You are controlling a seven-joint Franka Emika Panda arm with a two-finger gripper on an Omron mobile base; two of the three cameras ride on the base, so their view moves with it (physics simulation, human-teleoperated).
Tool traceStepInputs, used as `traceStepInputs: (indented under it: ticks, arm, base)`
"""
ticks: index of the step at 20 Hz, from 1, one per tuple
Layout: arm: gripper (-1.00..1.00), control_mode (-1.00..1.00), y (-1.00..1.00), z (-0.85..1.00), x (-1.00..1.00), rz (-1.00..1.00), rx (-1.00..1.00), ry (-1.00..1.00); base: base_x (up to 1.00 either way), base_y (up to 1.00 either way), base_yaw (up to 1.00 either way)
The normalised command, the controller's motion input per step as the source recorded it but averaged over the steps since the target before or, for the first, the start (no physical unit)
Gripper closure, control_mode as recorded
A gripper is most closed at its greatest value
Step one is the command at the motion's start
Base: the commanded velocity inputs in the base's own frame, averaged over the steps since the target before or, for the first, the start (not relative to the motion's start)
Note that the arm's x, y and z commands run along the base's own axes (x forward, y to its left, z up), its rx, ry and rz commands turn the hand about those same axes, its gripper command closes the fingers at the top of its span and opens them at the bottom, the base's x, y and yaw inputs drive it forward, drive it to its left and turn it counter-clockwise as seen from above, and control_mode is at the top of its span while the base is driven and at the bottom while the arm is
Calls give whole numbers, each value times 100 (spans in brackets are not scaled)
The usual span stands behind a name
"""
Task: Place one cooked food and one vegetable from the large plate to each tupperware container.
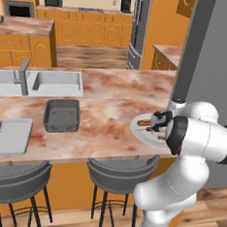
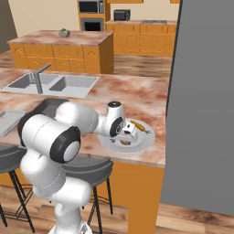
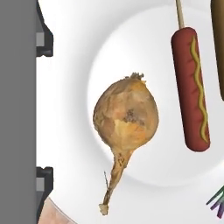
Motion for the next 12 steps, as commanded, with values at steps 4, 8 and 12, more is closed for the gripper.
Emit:
traceStepInputs:
  ticks: [4,8,12]
  arm:
    - [-100,-100,0,-26,34,0,0,0]
    - [-100,-100,0,-23,36,0,0,0]
    - [-100,-100,-1,-24,44,0,0,0]
  base:
    - [0,0,0]
    - [0,0,0]
    - [0,0,0]
